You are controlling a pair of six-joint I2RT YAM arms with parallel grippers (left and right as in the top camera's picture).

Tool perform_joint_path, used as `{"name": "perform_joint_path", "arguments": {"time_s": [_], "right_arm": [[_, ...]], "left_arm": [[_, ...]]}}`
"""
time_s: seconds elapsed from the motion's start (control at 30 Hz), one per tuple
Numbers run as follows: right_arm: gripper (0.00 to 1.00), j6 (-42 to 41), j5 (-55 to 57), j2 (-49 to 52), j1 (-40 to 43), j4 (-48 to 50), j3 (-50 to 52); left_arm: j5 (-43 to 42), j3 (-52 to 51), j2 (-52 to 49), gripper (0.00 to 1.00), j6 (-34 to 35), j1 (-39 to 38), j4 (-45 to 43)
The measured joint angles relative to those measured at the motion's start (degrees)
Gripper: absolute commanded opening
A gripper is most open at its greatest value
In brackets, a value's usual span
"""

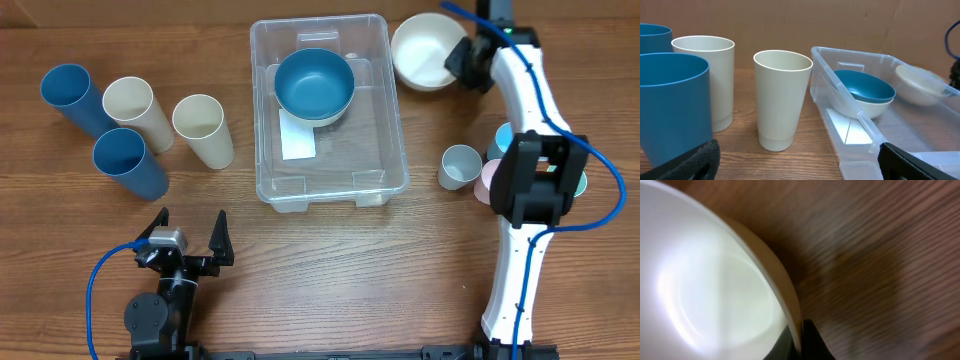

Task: Pack container
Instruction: 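Grasp the rim of the small cream bowl with the right gripper, then carry the small cream bowl over the bin and stack it on the blue bowl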

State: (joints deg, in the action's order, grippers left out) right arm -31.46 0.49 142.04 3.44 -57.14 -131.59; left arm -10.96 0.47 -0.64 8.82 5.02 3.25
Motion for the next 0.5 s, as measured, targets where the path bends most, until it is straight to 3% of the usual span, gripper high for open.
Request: {"name": "perform_joint_path", "arguments": {"time_s": [0.27, 0.5], "right_arm": [[0.04, 5.53, -0.55, -4.13, 1.64, -11.39, -17.07], [0.04, 13.64, -8.68, -6.91, -4.02, -23.39, -29.66]], "left_arm": [[0.0, 0.0, 0.02, 1.0, 0.0, 0.0, 0.0], [-0.02, 0.0, 0.0, 1.0, 0.0, 0.0, 0.0]]}}
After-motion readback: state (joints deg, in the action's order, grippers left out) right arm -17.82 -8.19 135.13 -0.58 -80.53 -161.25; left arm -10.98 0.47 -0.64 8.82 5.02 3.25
